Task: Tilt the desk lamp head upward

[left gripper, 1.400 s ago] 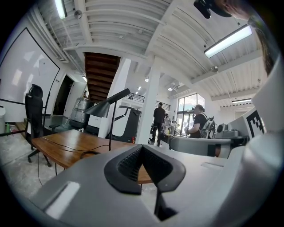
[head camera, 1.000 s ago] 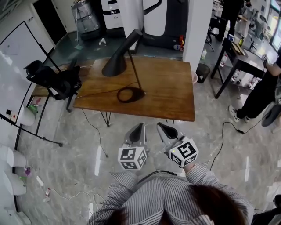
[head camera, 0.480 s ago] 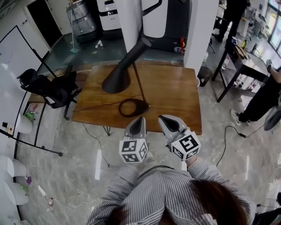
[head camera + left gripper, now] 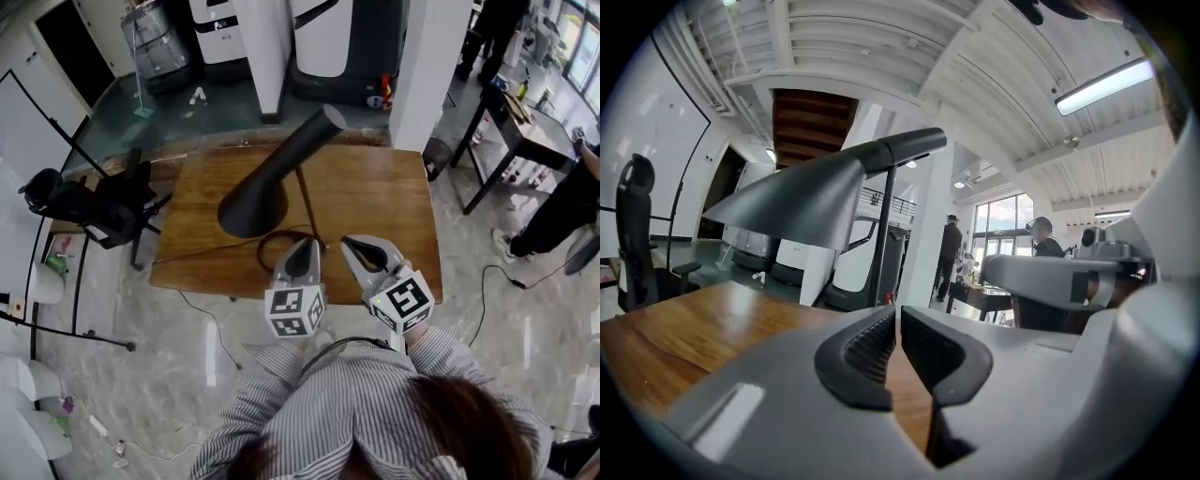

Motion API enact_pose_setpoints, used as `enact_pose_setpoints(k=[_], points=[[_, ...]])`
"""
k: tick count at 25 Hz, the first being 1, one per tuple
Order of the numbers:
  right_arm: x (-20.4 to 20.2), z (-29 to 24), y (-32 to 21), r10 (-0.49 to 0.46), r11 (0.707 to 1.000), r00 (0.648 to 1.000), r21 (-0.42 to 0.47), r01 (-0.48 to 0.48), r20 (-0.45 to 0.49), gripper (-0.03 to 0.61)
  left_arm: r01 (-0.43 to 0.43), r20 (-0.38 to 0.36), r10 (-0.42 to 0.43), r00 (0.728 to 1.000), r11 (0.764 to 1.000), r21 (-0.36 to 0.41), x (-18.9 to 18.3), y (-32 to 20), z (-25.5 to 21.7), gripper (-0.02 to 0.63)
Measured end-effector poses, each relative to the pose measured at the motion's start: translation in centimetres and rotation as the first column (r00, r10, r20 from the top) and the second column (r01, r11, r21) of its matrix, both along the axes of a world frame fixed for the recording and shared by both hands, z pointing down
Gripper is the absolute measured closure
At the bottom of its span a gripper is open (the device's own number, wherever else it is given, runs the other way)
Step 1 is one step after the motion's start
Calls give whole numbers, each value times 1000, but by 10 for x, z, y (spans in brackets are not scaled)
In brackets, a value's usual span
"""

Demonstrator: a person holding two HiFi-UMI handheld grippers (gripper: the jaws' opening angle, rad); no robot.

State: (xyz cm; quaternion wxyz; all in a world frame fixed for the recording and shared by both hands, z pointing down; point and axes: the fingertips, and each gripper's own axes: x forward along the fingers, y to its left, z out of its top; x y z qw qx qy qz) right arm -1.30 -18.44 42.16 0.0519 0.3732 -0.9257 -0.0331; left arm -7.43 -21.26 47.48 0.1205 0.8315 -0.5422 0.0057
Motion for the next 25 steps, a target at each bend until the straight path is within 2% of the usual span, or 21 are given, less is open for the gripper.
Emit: enact_pose_setpoints(k=[3, 6, 12, 17, 20, 23, 25], points=[[-1, -3, -10, -5, 1000, 996, 29, 8, -84, 575, 12, 3, -12, 1000, 1000, -6, 1, -17, 4, 600], [-1, -12, -19, -22, 997, 992, 69, 30, -124, 575, 30, 5, -30, 1000, 999, -12, 6, -30, 8, 577], [0, -22, -35, -57, 995, 991, 78, 67, -122, 575, 80, 6, -80, 997, 996, -30, 5, -49, 14, 545], [0, -26, -41, -84, 988, 980, 116, 106, -182, 575, 113, -6, -113, 994, 993, -41, 2, -60, 20, 545], [-3, -43, -44, -96, 967, 951, 198, 159, -293, 561, 122, -6, -123, 992, 992, -35, 0, -66, 18, 545], [-6, -77, -49, -55, 924, 911, 324, 201, -410, 552, 121, 1, -121, 993, 992, -27, 1, -71, 16, 545], [-7, -101, -52, -35, 897, 899, 382, 221, -437, 541, 121, 1, -121, 993, 992, -28, 2, -72, 17, 545]])
